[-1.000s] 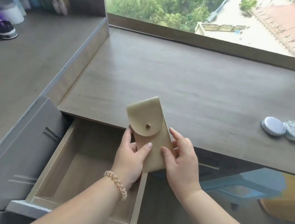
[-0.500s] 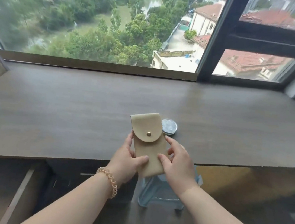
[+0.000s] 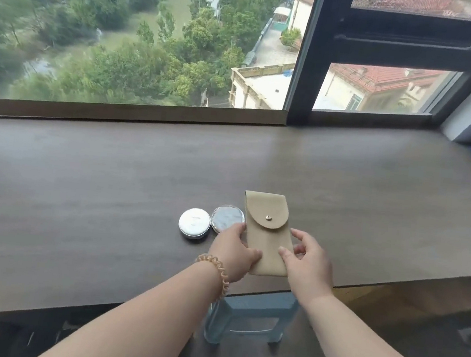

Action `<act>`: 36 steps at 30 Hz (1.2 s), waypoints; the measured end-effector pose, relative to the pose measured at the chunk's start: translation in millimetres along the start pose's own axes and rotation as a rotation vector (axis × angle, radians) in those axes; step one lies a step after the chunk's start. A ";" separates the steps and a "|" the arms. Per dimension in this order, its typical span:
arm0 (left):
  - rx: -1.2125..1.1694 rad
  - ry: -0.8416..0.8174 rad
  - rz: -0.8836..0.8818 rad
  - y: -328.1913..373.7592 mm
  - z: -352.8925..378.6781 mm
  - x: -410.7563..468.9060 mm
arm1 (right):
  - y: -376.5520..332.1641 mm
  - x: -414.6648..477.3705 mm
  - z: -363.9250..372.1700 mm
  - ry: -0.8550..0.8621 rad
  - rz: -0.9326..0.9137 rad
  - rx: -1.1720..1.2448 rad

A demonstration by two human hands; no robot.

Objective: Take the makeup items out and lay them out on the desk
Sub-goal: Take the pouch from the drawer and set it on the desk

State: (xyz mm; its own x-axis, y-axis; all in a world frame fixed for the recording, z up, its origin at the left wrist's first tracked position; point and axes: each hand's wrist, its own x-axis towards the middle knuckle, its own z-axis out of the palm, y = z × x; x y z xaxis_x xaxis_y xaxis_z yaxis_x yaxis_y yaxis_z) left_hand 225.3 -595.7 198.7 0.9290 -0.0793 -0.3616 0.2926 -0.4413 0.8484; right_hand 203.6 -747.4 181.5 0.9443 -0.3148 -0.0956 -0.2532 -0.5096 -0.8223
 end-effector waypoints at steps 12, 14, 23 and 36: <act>0.190 0.028 -0.073 9.0 60.0 88.0 | 49.7 93.7 2.6 -0.024 0.116 -0.124; 0.211 0.051 -0.101 8.9 70.3 94.5 | 59.7 103.4 2.0 -0.039 0.087 -0.169; 0.361 0.246 -0.228 14.1 111.3 99.4 | 77.8 129.6 -9.4 -0.119 -0.205 -0.624; 0.678 0.480 -0.092 11.5 85.7 44.6 | 50.1 112.9 1.1 -0.035 -0.576 -0.478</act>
State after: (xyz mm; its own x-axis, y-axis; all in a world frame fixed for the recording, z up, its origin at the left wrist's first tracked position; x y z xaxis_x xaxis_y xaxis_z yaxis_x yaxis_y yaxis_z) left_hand 250.7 -680.9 159.1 0.9487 0.3047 -0.0841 0.3144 -0.8817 0.3517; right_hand 297.8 -807.6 128.9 0.9591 0.1287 0.2523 0.2273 -0.8812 -0.4145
